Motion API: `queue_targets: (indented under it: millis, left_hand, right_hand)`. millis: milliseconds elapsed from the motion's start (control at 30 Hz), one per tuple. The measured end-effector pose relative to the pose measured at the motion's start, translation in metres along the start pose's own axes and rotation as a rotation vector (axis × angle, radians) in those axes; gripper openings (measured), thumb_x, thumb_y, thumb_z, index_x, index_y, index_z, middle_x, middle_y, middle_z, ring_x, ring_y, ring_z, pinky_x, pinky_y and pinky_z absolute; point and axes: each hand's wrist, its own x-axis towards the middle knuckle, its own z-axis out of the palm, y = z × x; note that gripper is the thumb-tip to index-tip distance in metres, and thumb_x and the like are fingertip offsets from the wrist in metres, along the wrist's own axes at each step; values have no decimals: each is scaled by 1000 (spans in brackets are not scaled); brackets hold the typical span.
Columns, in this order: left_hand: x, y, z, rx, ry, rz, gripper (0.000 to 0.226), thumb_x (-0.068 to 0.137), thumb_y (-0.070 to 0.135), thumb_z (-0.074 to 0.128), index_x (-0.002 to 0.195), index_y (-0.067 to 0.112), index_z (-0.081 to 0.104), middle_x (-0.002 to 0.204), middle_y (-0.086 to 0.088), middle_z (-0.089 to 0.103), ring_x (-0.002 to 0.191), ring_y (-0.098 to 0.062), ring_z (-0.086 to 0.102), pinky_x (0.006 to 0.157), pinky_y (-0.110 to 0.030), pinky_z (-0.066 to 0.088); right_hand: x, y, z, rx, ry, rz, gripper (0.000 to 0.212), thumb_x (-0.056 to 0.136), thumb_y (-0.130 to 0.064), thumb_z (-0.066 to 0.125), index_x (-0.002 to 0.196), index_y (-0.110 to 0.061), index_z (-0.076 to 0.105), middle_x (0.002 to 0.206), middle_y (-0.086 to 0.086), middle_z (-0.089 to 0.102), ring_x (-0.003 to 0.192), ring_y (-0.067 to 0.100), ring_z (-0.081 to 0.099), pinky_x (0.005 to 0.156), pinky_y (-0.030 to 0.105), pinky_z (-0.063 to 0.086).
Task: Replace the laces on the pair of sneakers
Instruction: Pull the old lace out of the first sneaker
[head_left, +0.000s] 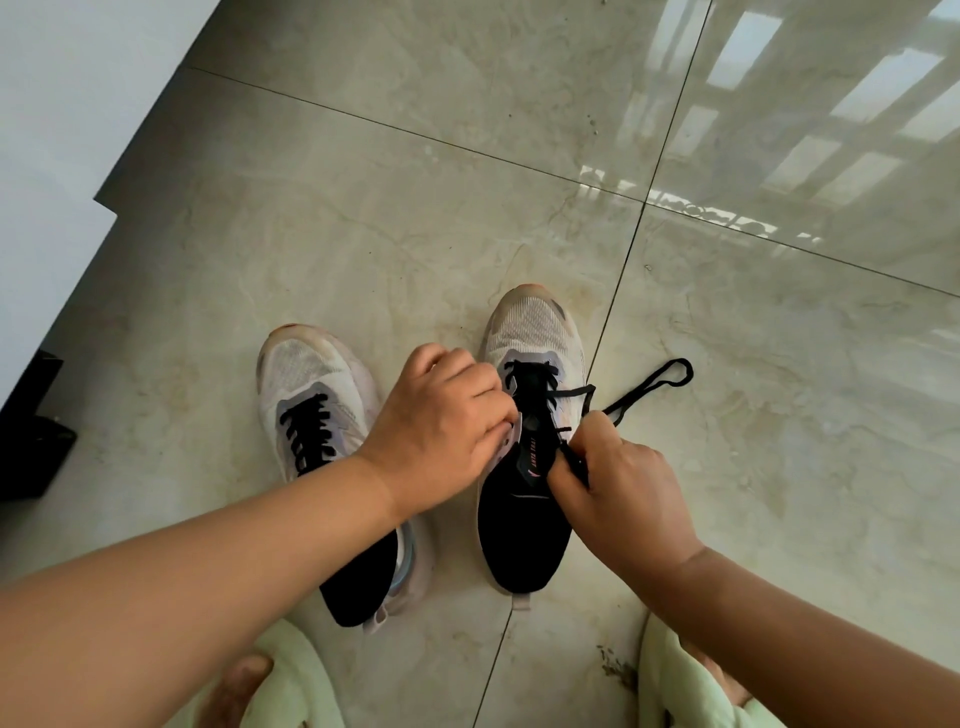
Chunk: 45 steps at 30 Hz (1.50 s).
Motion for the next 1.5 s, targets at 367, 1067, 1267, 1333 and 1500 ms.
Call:
queue_targets:
  millis: [367, 1067, 1267, 1333, 1500]
  left_hand:
    - [-3, -21, 0, 124, -96, -298, 10, 73, 15, 59, 64, 12, 55, 64, -1, 54, 67, -26, 51, 76, -39, 38]
    - [-1, -7, 5, -480, -164, -250, 10, 84, 6, 62, 92, 12, 64, 83, 14, 55, 76, -3, 56, 70, -5, 40]
    - [0, -9, 7, -570, -108, -288, 10, 80, 4, 69, 85, 11, 74, 79, 1, 72, 73, -6, 65, 70, -19, 51]
    - [-1, -11, 7, -560, -106, -319, 8, 79, 10, 71, 84, 16, 75, 77, 4, 72, 70, -7, 66, 71, -27, 54]
    - [-7, -19, 1, -287, 16, -342, 3, 73, 23, 75, 75, 21, 72, 66, 6, 55, 61, -13, 50, 60, -25, 40]
  right_hand:
    - [2, 5, 3, -25, -30, 18, 27, 90, -23, 55, 74, -10, 38, 45, -12, 29, 39, 16, 32, 42, 22, 16]
    - [5, 4, 5, -51, -50, 3, 26, 92, -31, 49, 79, -12, 38, 50, -11, 32, 46, 21, 37, 43, 22, 20]
    - [5, 4, 6, -55, -50, 3, 24, 92, -29, 49, 79, -12, 38, 50, -10, 32, 46, 23, 40, 46, 29, 23]
    - [5, 4, 6, -51, -44, 1, 24, 91, -29, 50, 79, -11, 38, 48, -10, 31, 45, 23, 38, 44, 29, 21]
    - [4, 6, 5, -37, -30, -6, 24, 88, -29, 53, 77, -12, 40, 46, -8, 32, 43, 21, 36, 43, 27, 24]
